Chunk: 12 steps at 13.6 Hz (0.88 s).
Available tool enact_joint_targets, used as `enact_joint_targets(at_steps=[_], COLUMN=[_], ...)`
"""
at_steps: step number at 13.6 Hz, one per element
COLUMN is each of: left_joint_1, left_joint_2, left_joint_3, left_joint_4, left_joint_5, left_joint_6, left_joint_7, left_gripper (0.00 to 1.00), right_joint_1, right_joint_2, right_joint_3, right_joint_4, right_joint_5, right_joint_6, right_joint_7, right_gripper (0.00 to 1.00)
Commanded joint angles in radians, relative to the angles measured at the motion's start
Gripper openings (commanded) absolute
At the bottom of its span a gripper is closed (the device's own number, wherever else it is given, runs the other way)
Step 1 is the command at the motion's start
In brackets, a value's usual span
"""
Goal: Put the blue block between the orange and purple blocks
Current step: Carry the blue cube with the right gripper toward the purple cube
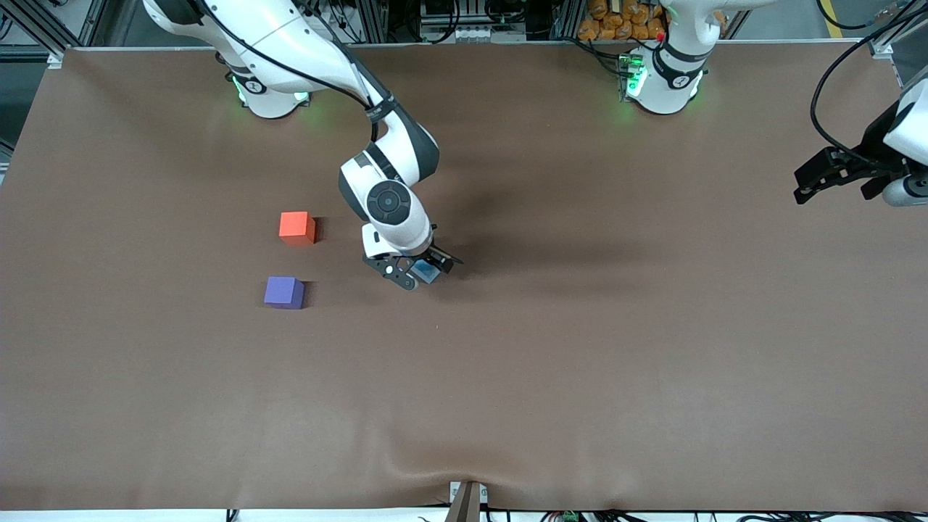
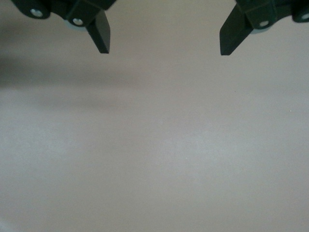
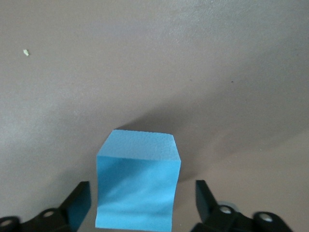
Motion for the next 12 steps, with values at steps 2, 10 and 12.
enact_joint_targets(at_steps=[2,10,12], left_joint_1=[0.014,0.014,0.014], left_joint_2=[-0.012,-0.017,-0.017], left_joint_3=[-0.01,-0.011,-0.011], left_joint_4=[0.008,0.008,0.008], left_joint_5=[-0.012,-0.016,-0.016], left_joint_6=[-0.02,-0.038,-0.04], left_joint_7=[0.039,0.042,0.042], left_gripper=[1.0,1.0,1.0], right_joint_1=[-0.006,-0.06,-0.093], right_joint_2=[0.015,0.011,-0.018], right_joint_3=[0.006,0.014,0.017], right_joint_4=[0.009,0.143,0.205], right_joint_5=[-0.012,0.002,0.002], right_joint_6=[0.016,-0.179,-0.328], right_joint_7=[0.015,-0.052,-0.141], right_gripper=[0.76,0.0,0.0])
